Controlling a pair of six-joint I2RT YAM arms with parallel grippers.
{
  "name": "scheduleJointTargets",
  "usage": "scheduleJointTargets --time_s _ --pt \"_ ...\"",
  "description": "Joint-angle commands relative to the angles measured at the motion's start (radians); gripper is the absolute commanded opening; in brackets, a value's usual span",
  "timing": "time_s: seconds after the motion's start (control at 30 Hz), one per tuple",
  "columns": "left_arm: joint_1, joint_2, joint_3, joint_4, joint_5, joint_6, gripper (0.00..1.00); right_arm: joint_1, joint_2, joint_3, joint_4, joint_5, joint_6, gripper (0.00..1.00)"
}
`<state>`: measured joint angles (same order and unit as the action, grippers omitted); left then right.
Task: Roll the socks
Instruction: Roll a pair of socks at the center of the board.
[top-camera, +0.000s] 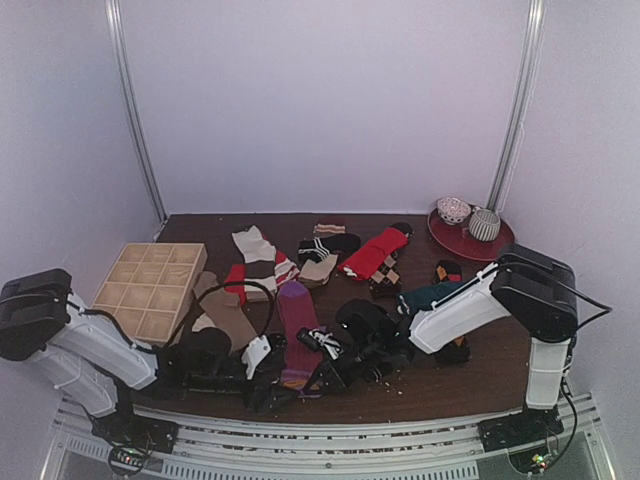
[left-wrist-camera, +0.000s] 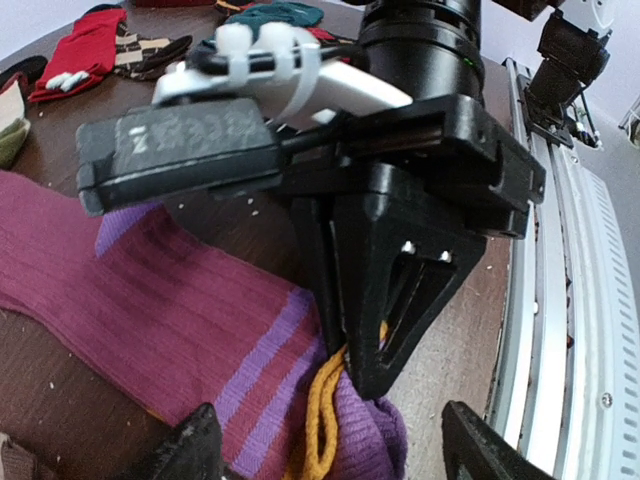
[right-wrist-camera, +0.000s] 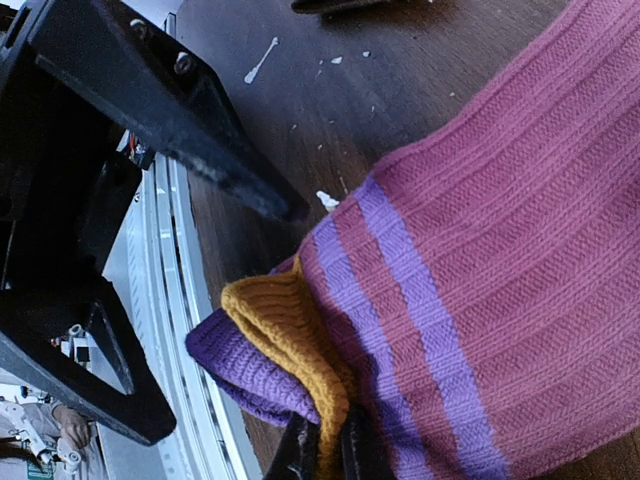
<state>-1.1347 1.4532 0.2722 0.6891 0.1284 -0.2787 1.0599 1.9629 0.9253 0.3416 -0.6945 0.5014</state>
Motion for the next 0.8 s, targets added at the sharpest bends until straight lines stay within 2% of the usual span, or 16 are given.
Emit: scheduleJointTargets --time_s 0.0,0.2,0.4,0.5,0.57,0.67,0.77 --pt "-0.017 0.059 0.032 0.108 -0.02 0.058 0.72 0.004 0.053 -0.028 -0.134 -0.006 0.018 0.04" --pt "-0.034 0.153 0.047 0.129 -0.011 0.051 0.62 0.002 0.062 -0.023 -0.146 -0.011 0.006 0.05" --pt "-0.036 0.193 0.055 0.139 -0.026 0.04 0.45 0.001 0.067 -0.02 -0.159 -0.007 -0.006 0.06" --pt "-0.036 0.202 0.056 0.14 -0.018 0.036 0.25 -0.001 0.064 -0.024 -0.159 -0.002 -0.007 0.07" --pt "-0.036 0.208 0.059 0.135 -0.018 0.032 0.02 -0.001 0.063 -0.026 -0.158 0.0 -0.009 0.1" --pt "-0.036 0.216 0.061 0.124 -0.02 0.013 0.0 -0.002 0.055 -0.032 -0.153 0.006 -0.019 0.18" --pt "-0.036 0.219 0.062 0.089 -0.045 -0.039 0.0 -0.003 0.015 -0.046 -0.144 0.033 -0.055 0.33"
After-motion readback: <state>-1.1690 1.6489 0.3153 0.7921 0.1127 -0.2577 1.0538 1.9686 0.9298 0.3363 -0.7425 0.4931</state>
